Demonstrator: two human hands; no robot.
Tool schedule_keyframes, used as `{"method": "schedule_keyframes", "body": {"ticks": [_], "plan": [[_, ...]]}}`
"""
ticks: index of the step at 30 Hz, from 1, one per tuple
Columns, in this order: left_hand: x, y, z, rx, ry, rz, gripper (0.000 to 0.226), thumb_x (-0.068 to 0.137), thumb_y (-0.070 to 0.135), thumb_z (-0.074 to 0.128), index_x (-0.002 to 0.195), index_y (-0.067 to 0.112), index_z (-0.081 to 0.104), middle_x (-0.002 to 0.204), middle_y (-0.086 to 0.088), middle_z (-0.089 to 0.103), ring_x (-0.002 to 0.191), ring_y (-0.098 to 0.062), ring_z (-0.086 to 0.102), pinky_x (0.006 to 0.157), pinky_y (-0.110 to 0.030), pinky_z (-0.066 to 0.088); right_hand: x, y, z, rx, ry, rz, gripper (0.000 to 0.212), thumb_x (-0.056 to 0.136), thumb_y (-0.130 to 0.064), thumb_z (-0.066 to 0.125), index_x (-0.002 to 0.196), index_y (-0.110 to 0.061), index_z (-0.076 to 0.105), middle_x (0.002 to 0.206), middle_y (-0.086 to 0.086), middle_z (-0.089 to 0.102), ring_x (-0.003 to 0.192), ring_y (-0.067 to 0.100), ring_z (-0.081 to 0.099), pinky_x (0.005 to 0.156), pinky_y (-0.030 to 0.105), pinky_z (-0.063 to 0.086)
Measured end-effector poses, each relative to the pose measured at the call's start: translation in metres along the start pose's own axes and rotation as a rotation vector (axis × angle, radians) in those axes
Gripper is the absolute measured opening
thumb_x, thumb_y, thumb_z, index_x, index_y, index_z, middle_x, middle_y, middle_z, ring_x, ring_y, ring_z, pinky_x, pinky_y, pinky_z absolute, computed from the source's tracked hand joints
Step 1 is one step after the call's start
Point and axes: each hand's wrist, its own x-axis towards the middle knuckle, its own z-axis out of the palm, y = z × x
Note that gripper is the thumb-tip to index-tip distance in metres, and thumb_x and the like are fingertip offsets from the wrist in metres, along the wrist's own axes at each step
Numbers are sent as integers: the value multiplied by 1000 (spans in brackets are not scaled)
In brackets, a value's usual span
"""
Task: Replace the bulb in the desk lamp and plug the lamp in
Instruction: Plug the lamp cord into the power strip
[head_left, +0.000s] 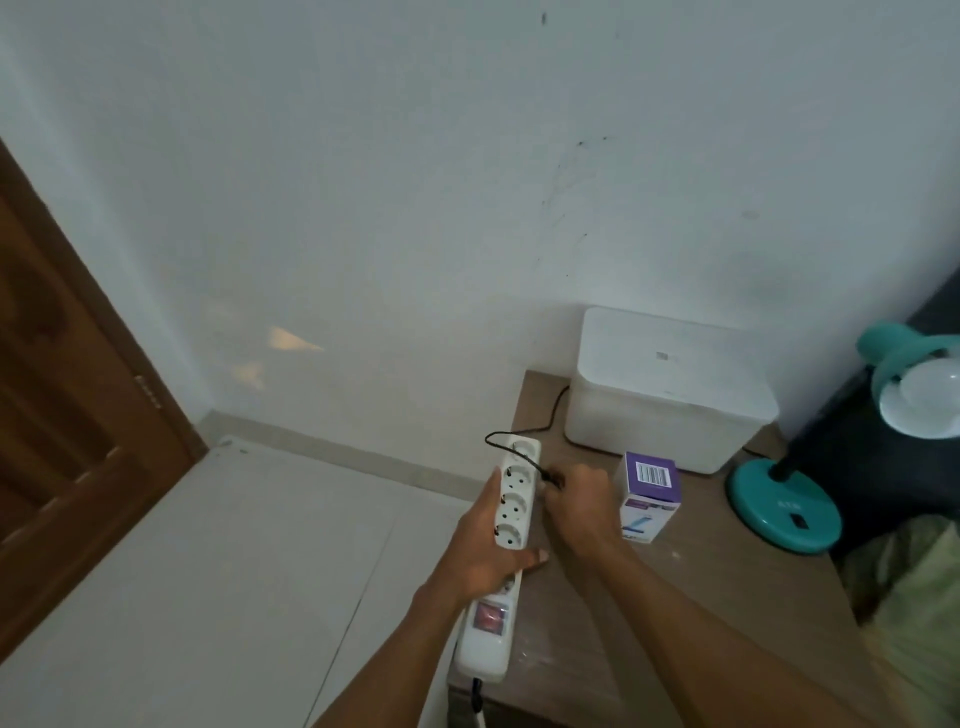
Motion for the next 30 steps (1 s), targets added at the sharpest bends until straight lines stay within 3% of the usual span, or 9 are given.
{"method": "schedule_keyframes", "body": {"ticks": [3,7,11,17,22,26,30], "plan": [[1,2,1,-28,3,-16,115,67,27,93,156,44,23,129,19,63,111,5,64,91,-16,52,4,-10,-9,170,96,40,12,86,-22,71,97,-26,75,84,-10,72,75,4,65,69,32,58],[1,4,1,-29,-2,-1,110,70,23,92,151,50,24,120,22,66,103,8,66,81,-10,52,6,-30,-20,378,74,6,19,84,-15,77,86,-32,69,78,-13,67,68,-4,62,56,11,48],[0,6,0,-46,-23,3,109,71,24,92,152,47,23,124,20,65,107,8,65,82,-8,51,2,-37,-13,392,51,21,26,81,-11,78,73,-32,65,73,-10,67,63,-2,63,58,18,51],[2,2,1,-35,-17,-27,118,62,41,92,158,38,22,128,9,67,113,-8,67,99,-41,57,-1,-31,0,329,58,37,9,83,-11,77,82,-14,69,75,-6,68,65,0,63,47,8,43],[4,0,2,-16,-11,-38,120,63,38,92,159,37,21,128,9,66,114,-8,66,100,-40,56,3,-27,6,247,50,10,8,83,-13,77,82,-16,70,75,-5,68,69,5,64,52,13,41],[4,5,3,-33,-6,-29,106,70,30,92,154,35,28,127,5,67,113,-10,66,101,-36,56,4,-25,13,144,42,5,7,83,-18,76,82,-20,69,75,-6,68,68,8,65,59,32,55],[5,1,2,-31,-9,-34,103,71,25,92,151,40,29,124,9,69,111,-7,68,97,-29,56,10,-23,17,112,37,8,8,82,-17,76,79,-18,69,74,-4,68,71,14,65,64,40,56]]}}
